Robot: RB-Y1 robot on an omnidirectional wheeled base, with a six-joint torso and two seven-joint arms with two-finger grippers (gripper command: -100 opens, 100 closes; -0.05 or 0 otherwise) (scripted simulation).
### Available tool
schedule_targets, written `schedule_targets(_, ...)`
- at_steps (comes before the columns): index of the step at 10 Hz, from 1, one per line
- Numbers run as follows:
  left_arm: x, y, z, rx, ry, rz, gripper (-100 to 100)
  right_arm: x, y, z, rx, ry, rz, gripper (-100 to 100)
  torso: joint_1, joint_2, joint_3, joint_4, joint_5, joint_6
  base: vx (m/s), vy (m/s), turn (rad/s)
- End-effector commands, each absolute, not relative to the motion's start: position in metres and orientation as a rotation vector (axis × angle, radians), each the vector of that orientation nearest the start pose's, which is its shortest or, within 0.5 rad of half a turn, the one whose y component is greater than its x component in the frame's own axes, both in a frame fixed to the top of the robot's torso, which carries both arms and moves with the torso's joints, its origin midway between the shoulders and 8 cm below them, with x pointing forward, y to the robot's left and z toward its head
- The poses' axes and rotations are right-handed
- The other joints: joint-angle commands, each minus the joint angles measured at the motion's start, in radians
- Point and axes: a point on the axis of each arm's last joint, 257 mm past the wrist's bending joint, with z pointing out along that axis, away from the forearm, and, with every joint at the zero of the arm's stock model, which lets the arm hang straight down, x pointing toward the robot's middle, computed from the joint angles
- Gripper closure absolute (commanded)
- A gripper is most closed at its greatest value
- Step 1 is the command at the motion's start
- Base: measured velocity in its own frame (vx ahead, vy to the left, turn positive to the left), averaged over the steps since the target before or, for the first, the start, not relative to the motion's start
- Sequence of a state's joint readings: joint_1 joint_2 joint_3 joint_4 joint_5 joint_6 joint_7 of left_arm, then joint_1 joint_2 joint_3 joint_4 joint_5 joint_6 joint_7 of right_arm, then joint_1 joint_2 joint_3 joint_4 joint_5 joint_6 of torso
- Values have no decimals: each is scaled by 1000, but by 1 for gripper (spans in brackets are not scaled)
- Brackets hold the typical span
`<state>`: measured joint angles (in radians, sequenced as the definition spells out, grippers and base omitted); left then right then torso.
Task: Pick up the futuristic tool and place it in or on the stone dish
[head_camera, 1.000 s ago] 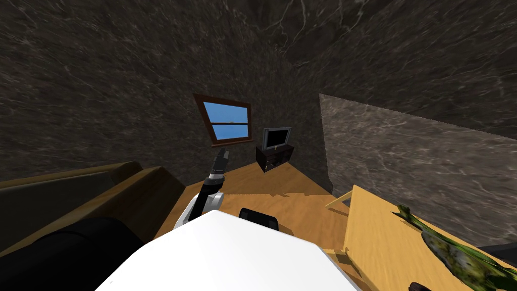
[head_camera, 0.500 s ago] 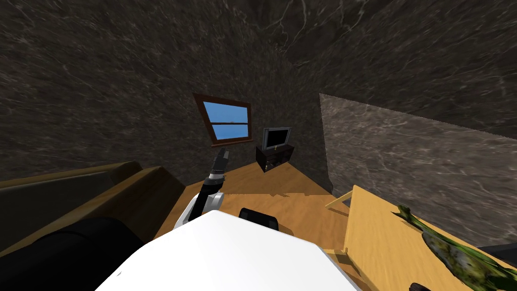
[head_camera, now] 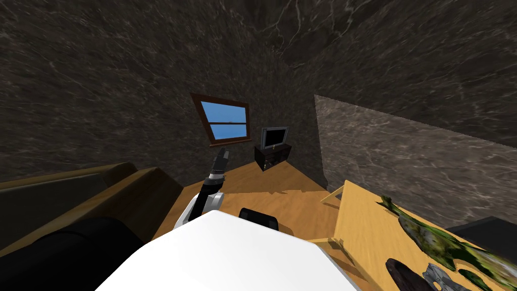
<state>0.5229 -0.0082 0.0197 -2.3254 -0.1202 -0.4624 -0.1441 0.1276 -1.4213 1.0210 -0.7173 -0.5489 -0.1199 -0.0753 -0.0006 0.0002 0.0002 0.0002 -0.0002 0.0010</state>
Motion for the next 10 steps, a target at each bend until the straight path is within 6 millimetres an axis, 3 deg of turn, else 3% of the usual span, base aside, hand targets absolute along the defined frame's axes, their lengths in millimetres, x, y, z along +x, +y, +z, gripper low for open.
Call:
schedule_targets(1, 341, 275, 29, -539, 714, -1058, 0, 128, -840, -337, 1010, 2261, -604, -100, 0, 0, 0, 0, 0, 0, 11, 1, -1)
schedule_targets(2, 341, 275, 29, -539, 714, -1058, 0, 159, -832, -346, 997, 2231, -590, -100, 1, -1, 0, 0, 0, 0, -81, -33, -225)
schedule_targets(3, 341, 275, 29, -539, 714, -1058, 0, 175, -822, -355, 986, 2235, -562, -100, -2, 4, 2, 1, -1, 1, -107, -46, -118)
schedule_targets(4, 341, 275, 29, -539, 714, -1058, 0, 192, -833, -336, 982, 2178, -592, -100, -2, 6, 3, 1, -1, 0, -54, -25, 13)
schedule_targets(6, 341, 275, 29, -539, 714, -1058, 0, 189, -836, -335, 936, 2208, -637, -100, 0, 1, 1, 0, 0, 0, 0, 2, 19)
schedule_targets(7, 341, 275, 29, -539, 714, -1058, 0, 216, -828, -341, 936, 2181, -629, -100, 1, 0, 0, 0, 0, 0, -67, -19, -195)
schedule_targets(8, 341, 275, 29, -539, 714, -1058, 0, 230, -826, -339, 950, 2154, -624, -100, 0, 3, 2, 1, 0, 1, -98, -39, -123)
schedule_targets(9, 341, 275, 29, -539, 714, -1058, 0, 245, -829, -328, 942, 2133, -642, -100, -2, 5, 3, 1, 0, 0, -61, -28, 6)
schedule_targets(10, 341, 275, 29, -539, 714, -1058, 0, 243, -829, -329, 914, 2153, -658, -100, -1, 4, 2, 1, 0, 0, -18, -10, 17)
